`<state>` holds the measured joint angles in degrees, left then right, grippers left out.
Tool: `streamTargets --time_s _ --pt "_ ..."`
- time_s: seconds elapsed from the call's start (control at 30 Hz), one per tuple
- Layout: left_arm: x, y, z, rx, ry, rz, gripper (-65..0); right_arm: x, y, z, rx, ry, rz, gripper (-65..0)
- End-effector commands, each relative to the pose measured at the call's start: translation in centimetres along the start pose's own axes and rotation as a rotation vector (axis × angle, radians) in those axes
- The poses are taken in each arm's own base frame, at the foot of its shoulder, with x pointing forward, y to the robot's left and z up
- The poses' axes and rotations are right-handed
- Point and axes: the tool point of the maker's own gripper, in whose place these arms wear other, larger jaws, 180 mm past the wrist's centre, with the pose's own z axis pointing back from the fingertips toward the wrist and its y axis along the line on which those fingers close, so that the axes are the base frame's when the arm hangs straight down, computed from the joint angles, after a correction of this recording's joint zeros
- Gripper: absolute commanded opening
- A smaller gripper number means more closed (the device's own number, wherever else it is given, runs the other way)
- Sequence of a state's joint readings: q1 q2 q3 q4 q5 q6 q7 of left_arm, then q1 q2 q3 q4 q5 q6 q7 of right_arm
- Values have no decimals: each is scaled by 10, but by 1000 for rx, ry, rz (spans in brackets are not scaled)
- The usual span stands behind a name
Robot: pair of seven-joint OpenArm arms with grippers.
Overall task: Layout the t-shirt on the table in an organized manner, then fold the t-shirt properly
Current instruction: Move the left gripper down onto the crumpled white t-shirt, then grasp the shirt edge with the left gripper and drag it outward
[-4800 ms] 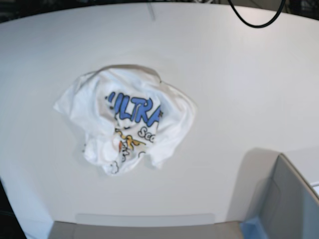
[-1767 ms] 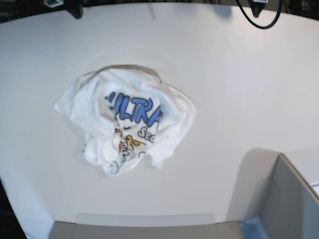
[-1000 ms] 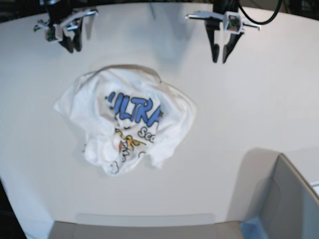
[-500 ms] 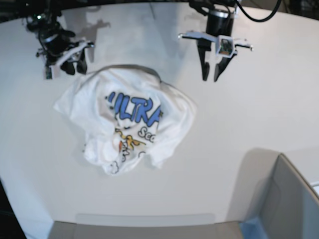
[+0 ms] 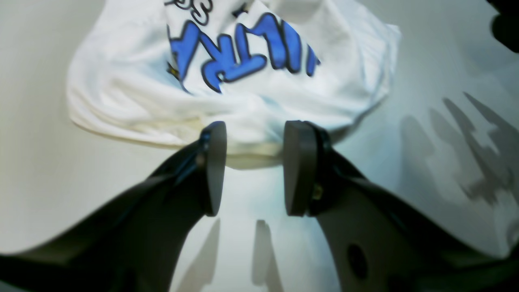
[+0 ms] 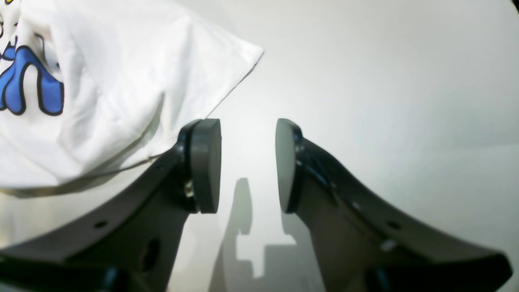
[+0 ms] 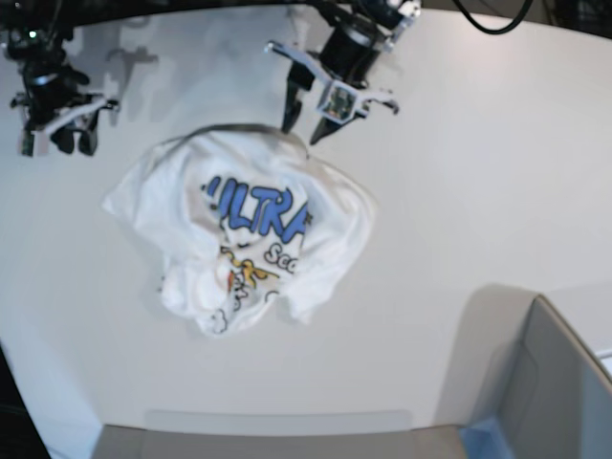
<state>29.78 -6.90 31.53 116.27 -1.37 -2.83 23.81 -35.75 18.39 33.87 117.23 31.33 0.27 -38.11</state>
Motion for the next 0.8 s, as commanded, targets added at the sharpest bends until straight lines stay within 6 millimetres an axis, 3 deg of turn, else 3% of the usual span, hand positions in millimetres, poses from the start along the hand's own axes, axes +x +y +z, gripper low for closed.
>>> streamTargets --time_s 0.0,0.13,0.47,0.77 --pt "15 -1 -3 4 -38 38 -380 4 -3 4 -7 -17 20 -422" --pt "17 21 -19 52 41 167 -340 -3 -4 7 -10 5 23 -422" --pt "36 12 -42 -117 143 369 -336 -1 -17 11 -46 -4 17 -422" --pt "15 20 -63 -155 278 462 -336 4 -29 15 -82 -18 16 -422"
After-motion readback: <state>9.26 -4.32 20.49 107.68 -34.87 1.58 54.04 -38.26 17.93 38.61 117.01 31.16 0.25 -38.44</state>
